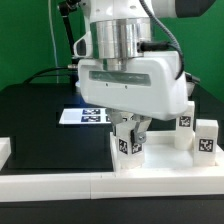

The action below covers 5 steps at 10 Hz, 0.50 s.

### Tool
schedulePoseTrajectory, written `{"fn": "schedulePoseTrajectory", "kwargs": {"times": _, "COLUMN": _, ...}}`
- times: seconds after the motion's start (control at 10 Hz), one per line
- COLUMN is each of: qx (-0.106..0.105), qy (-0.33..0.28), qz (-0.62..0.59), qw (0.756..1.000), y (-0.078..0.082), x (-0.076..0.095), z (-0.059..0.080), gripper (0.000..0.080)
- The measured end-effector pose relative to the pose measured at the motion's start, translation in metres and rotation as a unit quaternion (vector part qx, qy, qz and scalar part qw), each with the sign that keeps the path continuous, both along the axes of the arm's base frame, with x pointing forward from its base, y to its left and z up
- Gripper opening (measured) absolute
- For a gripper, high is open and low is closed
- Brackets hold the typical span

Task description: Assemble square table

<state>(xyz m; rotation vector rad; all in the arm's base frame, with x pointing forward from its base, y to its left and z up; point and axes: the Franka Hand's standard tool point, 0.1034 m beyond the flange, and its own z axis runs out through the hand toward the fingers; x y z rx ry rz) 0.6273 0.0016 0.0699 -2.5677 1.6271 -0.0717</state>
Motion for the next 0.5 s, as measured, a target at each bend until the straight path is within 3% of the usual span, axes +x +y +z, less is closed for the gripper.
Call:
{"fn": "schedulePoseTrajectory", "kwargs": {"times": 0.2, "qx": 0.014, "qy": 0.023, "qz": -0.093, "qw": 0.995, "y": 0.0009, "x": -0.0002, "z": -0.0006, "gripper": 0.0296}}
{"fn": "schedulePoseTrajectory", "kwargs": {"times": 0.4, "qx": 0.047, "qy": 0.053, "qz": -0.265, "qw": 0.962, "y": 0.0045, "x": -0.0004, "z": -0.0009, "gripper": 0.0296}}
{"fn": "schedulePoseTrajectory", "kwargs": {"times": 0.5, "qx": 0.066, "qy": 0.059, "qz": -0.349, "qw": 0.933, "y": 0.0053, "x": 0.001, "z": -0.0002, "gripper": 0.0296}}
